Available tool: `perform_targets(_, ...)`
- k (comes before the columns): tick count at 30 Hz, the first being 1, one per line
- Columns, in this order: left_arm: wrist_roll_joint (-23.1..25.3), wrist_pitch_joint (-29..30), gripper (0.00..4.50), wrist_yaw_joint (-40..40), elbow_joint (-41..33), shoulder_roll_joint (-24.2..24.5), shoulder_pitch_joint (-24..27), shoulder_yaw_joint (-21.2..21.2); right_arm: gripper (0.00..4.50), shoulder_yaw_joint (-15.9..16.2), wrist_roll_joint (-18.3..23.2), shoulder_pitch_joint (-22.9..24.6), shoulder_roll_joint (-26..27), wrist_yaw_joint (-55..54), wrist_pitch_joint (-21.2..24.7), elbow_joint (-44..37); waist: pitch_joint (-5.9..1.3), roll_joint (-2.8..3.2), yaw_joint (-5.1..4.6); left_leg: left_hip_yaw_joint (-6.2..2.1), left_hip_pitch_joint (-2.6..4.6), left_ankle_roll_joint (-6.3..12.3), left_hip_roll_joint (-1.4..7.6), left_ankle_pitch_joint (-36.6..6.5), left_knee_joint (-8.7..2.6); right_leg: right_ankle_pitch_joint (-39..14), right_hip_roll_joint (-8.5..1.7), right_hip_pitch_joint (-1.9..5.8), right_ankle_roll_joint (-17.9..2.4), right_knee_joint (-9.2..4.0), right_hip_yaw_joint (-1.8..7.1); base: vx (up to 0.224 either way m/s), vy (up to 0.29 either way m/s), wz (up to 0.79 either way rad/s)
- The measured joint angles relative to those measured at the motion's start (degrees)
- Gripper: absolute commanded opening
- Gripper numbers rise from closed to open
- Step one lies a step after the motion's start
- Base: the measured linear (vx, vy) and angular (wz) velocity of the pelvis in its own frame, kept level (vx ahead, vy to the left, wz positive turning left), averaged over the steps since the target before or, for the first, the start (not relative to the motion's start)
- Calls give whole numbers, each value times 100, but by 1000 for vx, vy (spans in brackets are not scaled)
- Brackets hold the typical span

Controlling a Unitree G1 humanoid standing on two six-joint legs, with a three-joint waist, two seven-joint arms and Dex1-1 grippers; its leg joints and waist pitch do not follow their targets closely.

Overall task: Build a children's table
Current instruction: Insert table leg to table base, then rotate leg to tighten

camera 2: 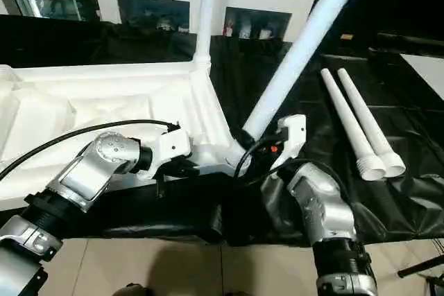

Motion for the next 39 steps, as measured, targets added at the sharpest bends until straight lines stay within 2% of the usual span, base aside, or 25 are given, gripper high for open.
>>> perform_targets(6, 13, 0, 0, 7, 7, -6, -2, 0, 186, 298, -286, 18, -235, 46, -229, -96, 0, -1, -11, 0, 0, 0, -2, 0, -1, -1, 0, 4, 1, -10, 1, 0, 0, 0)
perform_targets(13, 25, 0, 0, 9, 25, -7, -3, 0, 186, 660, -628, -159, -564, 297, -79, -117, -9, -15, -31, 0, 1, 0, -2, 0, -4, -3, 0, 4, 5, -18, 1, 0, 0, 0)
perform_targets(20, 40, -1, 0, 17, 96, -3, -12, 27, 186, 716, -633, -587, -690, 538, 589, 98, -15, -26, -97, -4, 10, 0, -2, -1, -8, -4, 0, -3, 7, -48, -5, 0, 0, 0)
perform_targets(23, 68, -1, 0, 25, 120, -8, -16, 37, 185, 770, -638, -719, -765, 636, 728, 197, -18, -30, -109, -8, 14, 0, -2, -1, -17, -5, 1, 7, 7, -88, -16, 0, 0, 0)
perform_targets(29, 110, 0, 0, 25, 123, -14, -15, 32, 185, 787, -665, -672, -766, 603, 666, 192, -34, -55, -109, -9, 17, 0, -7, -1, -21, -5, 0, 15, 7, -105, -12, 0, 0, 0)
perform_targets(39, 111, 0, 0, 68, 121, -6, 27, 51, 185, 741, -678, -471, -541, 216, 449, 93, -35, -54, -124, -13, 56, -1, -6, -2, -23, -19, 0, 38, 28, -107, -16, 0, 0, 0)
